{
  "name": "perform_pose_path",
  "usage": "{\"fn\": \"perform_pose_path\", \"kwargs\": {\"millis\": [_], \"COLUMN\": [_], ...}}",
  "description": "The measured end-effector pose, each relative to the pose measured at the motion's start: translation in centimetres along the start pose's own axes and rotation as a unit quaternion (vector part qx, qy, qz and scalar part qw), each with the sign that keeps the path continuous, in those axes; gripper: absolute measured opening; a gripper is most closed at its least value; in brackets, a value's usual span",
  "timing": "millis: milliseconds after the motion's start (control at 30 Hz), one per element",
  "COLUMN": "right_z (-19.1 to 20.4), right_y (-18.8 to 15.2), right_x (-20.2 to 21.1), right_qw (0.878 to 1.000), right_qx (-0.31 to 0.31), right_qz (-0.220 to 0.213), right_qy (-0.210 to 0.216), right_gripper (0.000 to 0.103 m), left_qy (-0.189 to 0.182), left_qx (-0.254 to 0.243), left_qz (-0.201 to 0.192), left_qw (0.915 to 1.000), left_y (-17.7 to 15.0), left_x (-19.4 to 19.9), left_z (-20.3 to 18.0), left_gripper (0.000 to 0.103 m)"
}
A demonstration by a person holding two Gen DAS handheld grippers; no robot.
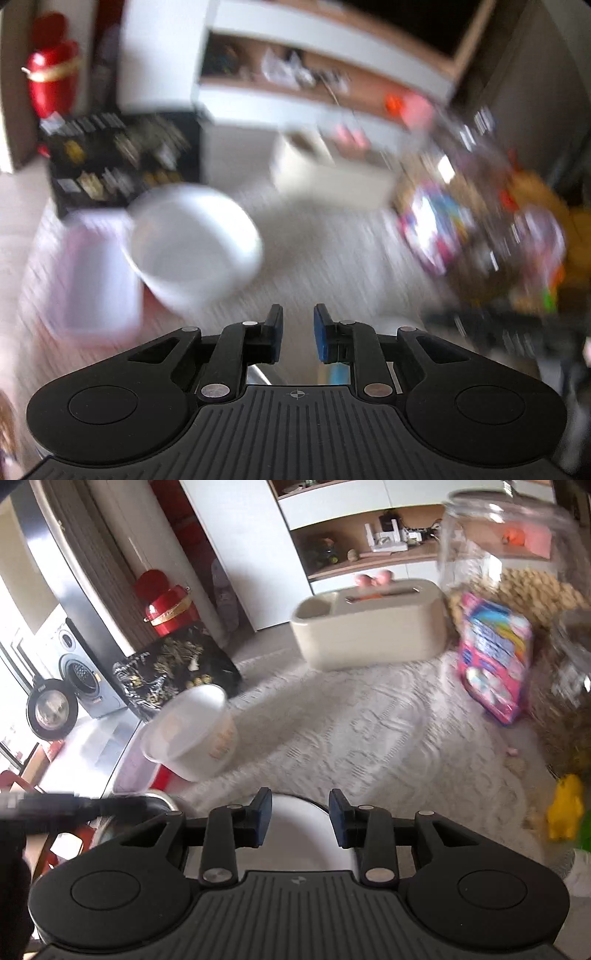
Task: Organize plates and bowls
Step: 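Grasp the white printed bowl's rim with the right tool and lift it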
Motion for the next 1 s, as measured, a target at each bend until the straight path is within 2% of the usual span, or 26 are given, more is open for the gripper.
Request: {"fn": "perform_pose_path", "kwargs": {"millis": [33, 100, 167, 233, 267, 333, 400, 533, 633, 767, 1000], "right_z": [1.0, 3.1, 4.8, 6.1, 6.8, 8.2, 9.3, 10.2, 10.1, 9.5, 9.7], "right_y": [0.7, 2.5, 4.1, 5.7, 6.4, 7.7, 8.4, 8.1, 7.0, 6.1, 4.6], "right_x": [-0.3, -1.4, -3.5, -6.2, -7.5, -10.5, -13.2, -18.3, -21.1, -22.6, -24.4], "right_qw": [1.0, 1.0, 0.999, 0.997, 0.995, 0.992, 0.991, 0.987, 0.982, 0.978, 0.974], "right_qx": [0.008, 0.019, 0.018, 0.008, 0.008, 0.022, 0.027, 0.01, -0.019, -0.035, -0.037], "right_qz": [0.002, 0.015, 0.043, 0.077, 0.089, 0.103, 0.108, 0.138, 0.173, 0.185, 0.206], "right_qy": [-0.005, -0.013, -0.018, -0.031, -0.04, -0.063, -0.078, -0.077, -0.08, -0.086, -0.083], "right_gripper": [0.041, 0.055, 0.055, 0.055, 0.055, 0.056, 0.057, 0.061, 0.061, 0.061, 0.059], "left_qy": [0.015, 0.047, 0.06, 0.045, 0.045, 0.038, 0.018, 0.025, -0.005, -0.026, -0.024], "left_qx": [0.009, 0.025, 0.04, 0.074, 0.085, 0.106, 0.154, 0.157, 0.16, 0.147, 0.112], "left_qz": [-0.022, -0.052, -0.059, -0.064, -0.06, -0.008, 0.018, 0.037, 0.028, 0.026, 0.048], "left_qw": [0.9996, 0.9973, 0.9956, 0.9942, 0.9935, 0.9936, 0.9877, 0.9866, 0.9866, 0.9884, 0.9922], "left_y": [1.5, 4.0, 5.3, 5.5, 5.2, 4.7, 4.1, 3.3, 3.5, 3.6, 2.8], "left_x": [-0.1, -0.8, -2.2, -3.7, -4.4, -6.5, -7.6, -9.2, -9.3, -9.6, -11.0], "left_z": [1.6, 4.8, 7.8, 11.1, 12.5, 14.8, 16.6, 17.2, 16.8, 15.7, 14.1], "left_gripper": [0.021, 0.022, 0.022, 0.022, 0.023, 0.023, 0.023, 0.024, 0.024, 0.025, 0.026]}}
Point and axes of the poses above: each gripper's, at about its wrist camera, not at the fingertips, and x roughly against the way its jaws point, z to its left, y to its top, the point moved 7 cm from there along -x, roughly the way its jaws point, and after that the axes turned 2 degrees about y, right-handed, at the moved point
